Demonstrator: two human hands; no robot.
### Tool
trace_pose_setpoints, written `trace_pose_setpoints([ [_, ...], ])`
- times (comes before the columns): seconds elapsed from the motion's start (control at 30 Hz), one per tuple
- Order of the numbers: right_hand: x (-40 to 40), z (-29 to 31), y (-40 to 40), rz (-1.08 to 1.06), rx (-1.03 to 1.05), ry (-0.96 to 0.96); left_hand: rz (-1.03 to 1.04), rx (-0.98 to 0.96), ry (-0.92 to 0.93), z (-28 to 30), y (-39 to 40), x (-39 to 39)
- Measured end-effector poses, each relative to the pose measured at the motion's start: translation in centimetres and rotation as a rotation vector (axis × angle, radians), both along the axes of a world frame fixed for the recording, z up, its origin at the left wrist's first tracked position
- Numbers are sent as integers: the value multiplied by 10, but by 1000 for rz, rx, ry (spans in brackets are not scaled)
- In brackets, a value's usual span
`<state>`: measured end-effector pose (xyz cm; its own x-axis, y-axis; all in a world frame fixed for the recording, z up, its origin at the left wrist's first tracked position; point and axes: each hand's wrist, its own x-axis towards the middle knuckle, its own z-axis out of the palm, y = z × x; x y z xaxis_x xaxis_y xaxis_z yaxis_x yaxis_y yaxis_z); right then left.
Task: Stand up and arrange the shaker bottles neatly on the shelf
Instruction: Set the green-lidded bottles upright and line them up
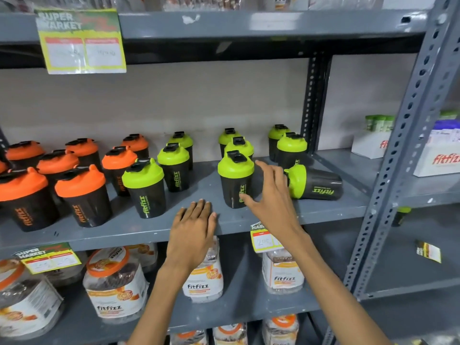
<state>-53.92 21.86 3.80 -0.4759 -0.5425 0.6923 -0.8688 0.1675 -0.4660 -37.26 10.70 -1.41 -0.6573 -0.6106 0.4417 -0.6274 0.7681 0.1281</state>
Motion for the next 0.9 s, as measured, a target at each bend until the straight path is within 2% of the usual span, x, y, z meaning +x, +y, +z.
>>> trace_pose_setpoints([
  [0.07,-17,9,19,-90,64,215,-14,54,17,2,1,-2],
  [0.13,-37,20,34,-185,202,340,-21,90,44,4,8,-7],
  [0.37,-92,34,46,-269,760,279,79,98,65,-2,35,-35],
  [0.43,-100,31,43,-278,834,236,98,91,77,-4,40,-36],
  [0.63,-108,20,47,-261,652,379,122,81,127,-4,49,-37],
  [0.73,-112,16,51,-189,514,359,136,84,125,-5,49,-38],
  [0.8,-115,18,54,-60,329,202,140,90,135,-6,49,-38],
  [0.9,-121,25,57,161,-14,-159,138,92,142,-6,49,-38],
])
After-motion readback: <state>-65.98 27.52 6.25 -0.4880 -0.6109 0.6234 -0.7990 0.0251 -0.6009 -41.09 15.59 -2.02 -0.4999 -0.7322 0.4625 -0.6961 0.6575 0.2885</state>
